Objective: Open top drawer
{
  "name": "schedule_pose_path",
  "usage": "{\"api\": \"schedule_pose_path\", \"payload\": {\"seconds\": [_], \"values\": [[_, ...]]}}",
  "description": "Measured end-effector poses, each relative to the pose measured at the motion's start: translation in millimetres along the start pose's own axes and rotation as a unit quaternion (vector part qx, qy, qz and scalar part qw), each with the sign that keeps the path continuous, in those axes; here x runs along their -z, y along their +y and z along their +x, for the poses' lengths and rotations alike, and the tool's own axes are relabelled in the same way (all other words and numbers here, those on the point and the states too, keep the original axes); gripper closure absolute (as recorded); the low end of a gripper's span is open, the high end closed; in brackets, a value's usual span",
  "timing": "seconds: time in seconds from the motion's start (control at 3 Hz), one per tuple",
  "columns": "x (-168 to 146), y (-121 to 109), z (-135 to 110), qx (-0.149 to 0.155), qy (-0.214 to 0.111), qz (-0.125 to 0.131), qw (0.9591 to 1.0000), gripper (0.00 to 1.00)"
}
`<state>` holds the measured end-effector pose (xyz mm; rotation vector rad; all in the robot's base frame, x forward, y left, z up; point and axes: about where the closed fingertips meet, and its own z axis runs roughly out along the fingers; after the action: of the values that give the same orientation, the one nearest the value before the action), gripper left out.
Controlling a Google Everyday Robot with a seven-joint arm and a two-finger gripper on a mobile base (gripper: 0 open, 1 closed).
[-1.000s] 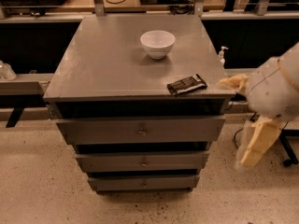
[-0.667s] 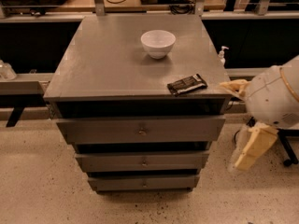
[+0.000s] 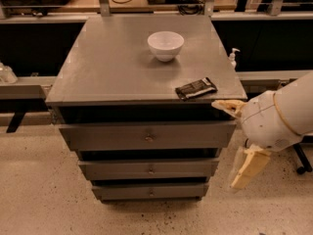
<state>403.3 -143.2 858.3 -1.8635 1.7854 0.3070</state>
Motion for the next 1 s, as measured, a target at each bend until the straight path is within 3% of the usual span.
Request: {"api": "schedule_pose_path", "payload": {"seconds": [0.33,0.67,1.0], "values": [[-32.3,-4.7,7.6,0.008,0.000,0.041,0.9991,0.00],[-35.9,-16.1,8.4,0.009,0.002,0.069,0.9976,0.00],[-42.3,-12.6,6.1,0.021,0.022,0.048,0.9984,0.00]]}}
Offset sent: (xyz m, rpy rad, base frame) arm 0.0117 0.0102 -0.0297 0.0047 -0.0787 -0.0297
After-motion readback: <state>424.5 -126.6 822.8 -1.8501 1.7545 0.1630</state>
